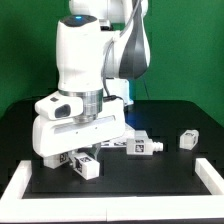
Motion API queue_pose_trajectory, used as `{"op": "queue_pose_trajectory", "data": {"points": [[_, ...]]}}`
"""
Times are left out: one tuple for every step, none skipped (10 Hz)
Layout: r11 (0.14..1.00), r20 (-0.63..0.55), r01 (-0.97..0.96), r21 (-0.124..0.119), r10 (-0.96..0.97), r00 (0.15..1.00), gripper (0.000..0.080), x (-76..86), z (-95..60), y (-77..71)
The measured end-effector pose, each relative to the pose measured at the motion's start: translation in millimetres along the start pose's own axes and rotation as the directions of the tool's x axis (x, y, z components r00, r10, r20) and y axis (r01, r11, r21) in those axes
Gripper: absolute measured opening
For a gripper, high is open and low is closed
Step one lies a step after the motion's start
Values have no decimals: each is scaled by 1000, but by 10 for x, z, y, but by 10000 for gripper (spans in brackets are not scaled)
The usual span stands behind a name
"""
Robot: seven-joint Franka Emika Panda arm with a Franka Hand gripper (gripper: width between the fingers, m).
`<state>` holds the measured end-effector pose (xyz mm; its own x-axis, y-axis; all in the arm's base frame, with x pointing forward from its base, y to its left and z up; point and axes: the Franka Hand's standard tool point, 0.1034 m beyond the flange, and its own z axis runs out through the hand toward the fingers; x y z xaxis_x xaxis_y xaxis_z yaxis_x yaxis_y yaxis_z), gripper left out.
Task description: Assemble one leg
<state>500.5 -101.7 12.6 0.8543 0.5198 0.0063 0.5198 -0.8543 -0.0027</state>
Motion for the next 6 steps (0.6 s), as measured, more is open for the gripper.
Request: {"op": "queue_pose_trajectory", "data": {"points": [[1000, -4, 10, -4, -10, 1000, 284, -11, 0, 22], [1000, -3, 10, -4, -10, 1000, 284, -8, 1, 18], [1000, -3, 10, -4, -10, 1000, 284, -8, 2, 17], [1000, -3, 10, -4, -10, 1000, 474, -8, 3, 17], [1000, -3, 10, -4, -10, 1000, 474, -8, 3, 17], [1000, 3, -11, 3, 11, 1000, 618, -12, -28, 2]]}}
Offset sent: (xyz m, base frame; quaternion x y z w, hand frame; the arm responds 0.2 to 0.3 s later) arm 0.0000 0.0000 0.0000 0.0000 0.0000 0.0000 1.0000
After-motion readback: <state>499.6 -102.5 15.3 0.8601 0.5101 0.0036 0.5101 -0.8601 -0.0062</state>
